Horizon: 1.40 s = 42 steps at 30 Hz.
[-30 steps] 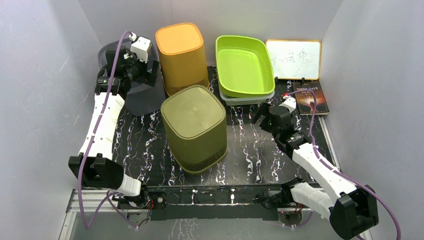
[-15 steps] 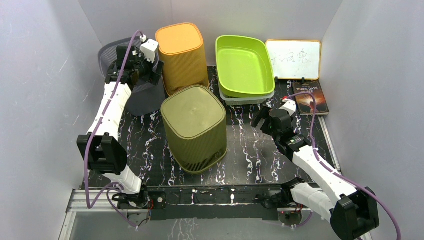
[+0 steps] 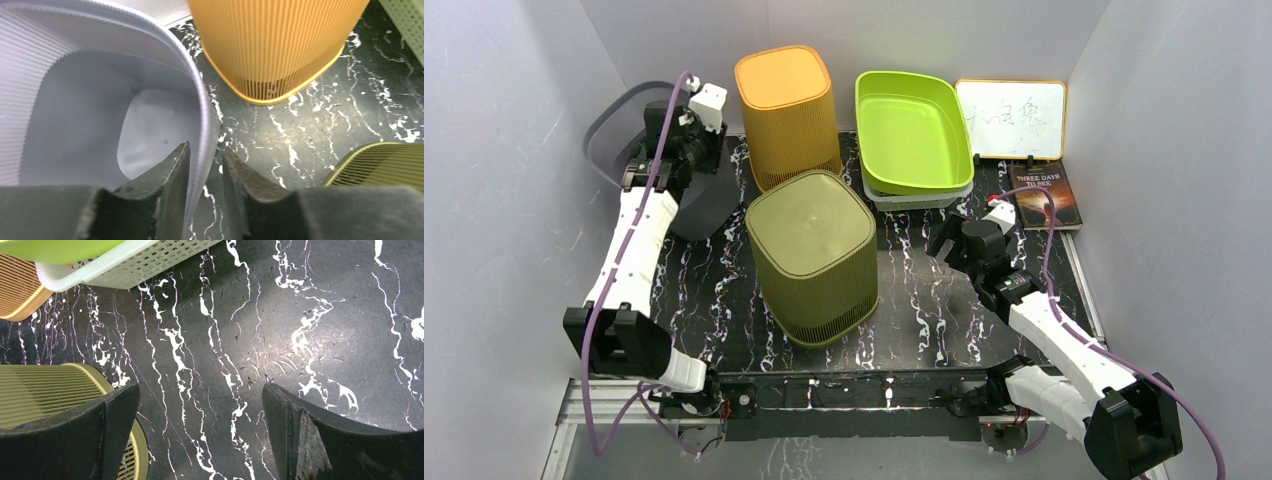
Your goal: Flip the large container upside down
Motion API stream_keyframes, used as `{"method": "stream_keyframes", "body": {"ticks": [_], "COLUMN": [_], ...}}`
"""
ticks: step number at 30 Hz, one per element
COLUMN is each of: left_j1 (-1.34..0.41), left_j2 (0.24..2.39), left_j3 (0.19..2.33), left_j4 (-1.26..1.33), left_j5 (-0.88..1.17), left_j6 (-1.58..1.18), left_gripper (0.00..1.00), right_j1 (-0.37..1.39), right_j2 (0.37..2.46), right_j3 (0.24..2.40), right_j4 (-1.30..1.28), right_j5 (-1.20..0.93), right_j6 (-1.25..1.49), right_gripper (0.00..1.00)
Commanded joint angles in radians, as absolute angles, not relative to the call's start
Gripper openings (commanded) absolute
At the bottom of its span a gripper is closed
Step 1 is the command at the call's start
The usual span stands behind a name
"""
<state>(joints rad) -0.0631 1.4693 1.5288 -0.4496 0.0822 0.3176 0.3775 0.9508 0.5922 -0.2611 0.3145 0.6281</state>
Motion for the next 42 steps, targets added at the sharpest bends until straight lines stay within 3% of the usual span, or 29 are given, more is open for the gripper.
{"method": "stream_keyframes", "body": {"ticks": [1,3,4,10,11,12,13,16,18,19,23,27,31,42], "left_j1": [-0.055,-0.056,-0.055,-0.056,-0.055,-0.055,-0.056,-0.055,-0.056,-0.055,-0.055,-0.055,-0.056,-0.057], "left_j2": [1.404,1.402,1.4,1.385,1.382,1.376,1.373,1.36,1.346,1.345,1.341,1.323,1.313,1.162], "left_j3": [1.492,1.463,1.45,1.393,1.384,1.373,1.362,1.351,1.356,1.36,1.365,1.363,1.374,1.587], "left_j4": [-0.448,-0.452,-0.454,-0.48,-0.48,-0.474,-0.467,-0.461,-0.471,-0.474,-0.483,-0.486,-0.512,-0.563], "left_j5": [0.02,-0.005,-0.017,-0.038,-0.045,-0.054,-0.063,-0.093,-0.107,-0.115,-0.124,-0.119,-0.131,-0.146], "left_j6": [0.288,0.28,0.274,0.225,0.219,0.217,0.217,0.207,0.205,0.205,0.2,0.183,0.18,0.062], "left_gripper": [0.21,0.03,0.0,0.0,0.11,0.36,0.45,0.68,0.7,0.69,0.47,0.02,0.0,0.0], "right_j1": [0.375,0.376,0.376,0.375,0.375,0.375,0.374,0.375,0.375,0.375,0.376,0.375,0.376,0.41], "right_j2": [0.945,0.94,0.936,0.924,0.923,0.923,0.922,0.918,0.916,0.915,0.915,0.907,0.883,0.657], "right_j3": [0.599,0.6,0.602,0.613,0.617,0.618,0.618,0.617,0.617,0.617,0.616,0.611,0.615,0.546], "right_j4": [-0.213,-0.216,-0.22,-0.237,-0.241,-0.243,-0.245,-0.247,-0.247,-0.247,-0.247,-0.253,-0.272,-0.462], "right_j5": [0.311,0.306,0.305,0.304,0.304,0.303,0.301,0.301,0.301,0.3,0.3,0.302,0.283,0.035], "right_j6": [0.63,0.63,0.63,0.618,0.617,0.616,0.615,0.613,0.615,0.615,0.614,0.615,0.604,0.589], "right_gripper": [0.91,0.91,0.91,0.91,0.91,0.91,0.91,0.91,0.91,0.91,0.91,0.91,0.9,0.76]}}
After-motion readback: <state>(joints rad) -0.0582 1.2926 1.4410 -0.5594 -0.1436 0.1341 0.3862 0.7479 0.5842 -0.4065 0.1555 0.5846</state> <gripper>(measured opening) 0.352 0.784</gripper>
